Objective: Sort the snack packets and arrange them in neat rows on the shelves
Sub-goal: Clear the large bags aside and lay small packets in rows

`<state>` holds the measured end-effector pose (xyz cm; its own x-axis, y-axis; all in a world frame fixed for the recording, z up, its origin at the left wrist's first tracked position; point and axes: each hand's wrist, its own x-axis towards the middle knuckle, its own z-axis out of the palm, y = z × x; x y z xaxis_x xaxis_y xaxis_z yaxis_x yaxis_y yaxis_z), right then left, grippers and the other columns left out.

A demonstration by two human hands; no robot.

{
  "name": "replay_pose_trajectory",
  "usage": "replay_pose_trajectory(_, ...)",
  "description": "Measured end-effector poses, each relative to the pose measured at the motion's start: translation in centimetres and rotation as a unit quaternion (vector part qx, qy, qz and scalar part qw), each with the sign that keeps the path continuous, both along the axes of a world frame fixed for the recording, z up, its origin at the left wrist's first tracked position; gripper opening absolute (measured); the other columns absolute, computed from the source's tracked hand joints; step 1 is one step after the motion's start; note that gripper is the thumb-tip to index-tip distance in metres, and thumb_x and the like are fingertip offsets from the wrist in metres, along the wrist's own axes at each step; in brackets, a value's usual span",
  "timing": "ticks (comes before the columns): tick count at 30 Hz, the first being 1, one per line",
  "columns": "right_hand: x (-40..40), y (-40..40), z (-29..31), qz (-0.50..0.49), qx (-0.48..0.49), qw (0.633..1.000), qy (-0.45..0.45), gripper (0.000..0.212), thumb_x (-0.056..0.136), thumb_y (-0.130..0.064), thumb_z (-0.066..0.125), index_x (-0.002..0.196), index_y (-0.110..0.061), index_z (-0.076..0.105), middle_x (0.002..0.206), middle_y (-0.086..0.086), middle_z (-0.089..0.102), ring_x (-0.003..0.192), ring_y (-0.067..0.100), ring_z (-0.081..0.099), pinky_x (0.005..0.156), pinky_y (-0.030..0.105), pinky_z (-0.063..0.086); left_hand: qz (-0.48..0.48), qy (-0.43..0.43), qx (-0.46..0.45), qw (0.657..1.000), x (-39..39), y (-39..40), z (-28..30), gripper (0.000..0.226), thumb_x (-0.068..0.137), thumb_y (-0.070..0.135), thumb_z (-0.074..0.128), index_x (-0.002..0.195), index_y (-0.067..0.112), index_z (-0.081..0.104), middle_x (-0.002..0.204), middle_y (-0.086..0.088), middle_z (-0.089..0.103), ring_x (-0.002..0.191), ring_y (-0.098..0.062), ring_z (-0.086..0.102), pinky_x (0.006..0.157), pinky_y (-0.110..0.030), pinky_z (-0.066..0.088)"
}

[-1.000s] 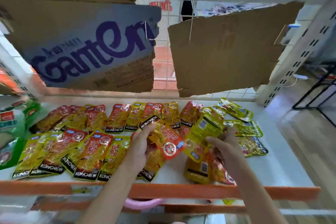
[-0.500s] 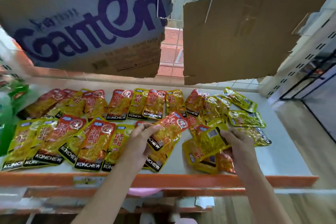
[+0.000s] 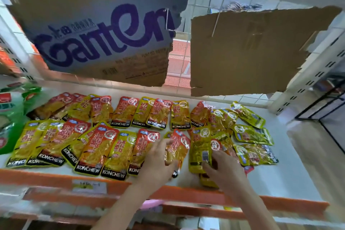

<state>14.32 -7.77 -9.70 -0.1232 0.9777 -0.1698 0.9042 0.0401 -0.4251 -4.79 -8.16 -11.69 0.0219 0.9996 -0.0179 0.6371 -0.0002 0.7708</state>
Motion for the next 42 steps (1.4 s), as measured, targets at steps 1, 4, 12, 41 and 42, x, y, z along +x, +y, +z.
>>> replay_pose_trajectory(1,0.3,0.1,0.1,0.017,-0.001,0.999,-0.04,0.014,0.09,-0.04,0.051,0.086,-0.027,0.049,0.085,-0.008,0.048,0.082,0.014,0.053,0.067,0.031,0.042,-0.013,0.028,0.006,1.0,0.3,-0.2,0.2,0.057,0.086,0.024,0.065,0.137,0.022,0.038,0.133,0.008,0.038,0.122,-0.008,0.04,0.089,-0.006,0.021)
replay_pose_trajectory(4,1.4,0.6,0.1,0.047,-0.049,0.99,-0.123,0.038,0.088,-0.053,0.049,0.112,-0.024,0.047,0.109,-0.005,0.049,0.105,0.019,0.054,0.078,0.033,0.046,-0.035,0.084,0.032,0.995,1.1,-0.6,0.4,0.06,0.089,0.031,0.06,0.141,0.02,0.033,0.124,0.007,0.035,0.111,-0.008,0.043,0.087,-0.009,0.027)
replay_pose_trajectory(12,2.4,0.7,0.7,0.077,-0.025,0.995,-0.055,0.026,0.088,-0.043,0.055,0.088,-0.024,0.038,0.09,-0.006,0.042,0.084,0.018,0.05,0.07,0.033,0.043,-0.008,0.227,0.044,0.973,2.5,-0.6,1.3,0.048,0.085,0.046,0.058,0.126,0.025,0.046,0.121,0.003,0.033,0.117,-0.012,0.028,0.1,-0.022,0.024)
replay_pose_trajectory(41,5.3,1.6,-0.6,-0.056,0.005,0.998,0.037,0.04,0.086,-0.042,0.059,0.095,-0.017,0.029,0.082,-0.005,0.046,0.079,0.021,0.048,0.06,0.031,0.034,-0.045,0.236,0.056,0.969,5.9,-0.5,0.5,0.038,0.09,0.032,0.056,0.126,0.029,0.045,0.133,0.009,0.031,0.126,-0.011,0.019,0.106,-0.023,0.016)
replay_pose_trajectory(42,5.7,1.6,-0.5,-0.074,0.01,0.996,0.052,0.04,0.087,-0.039,0.059,0.096,-0.016,0.028,0.081,-0.003,0.048,0.076,0.025,0.05,0.057,0.032,0.034,-0.056,0.238,0.052,0.968,5.9,-0.3,0.6,0.039,0.09,0.029,0.055,0.127,0.028,0.044,0.136,0.01,0.029,0.129,-0.012,0.016,0.107,-0.024,0.015)
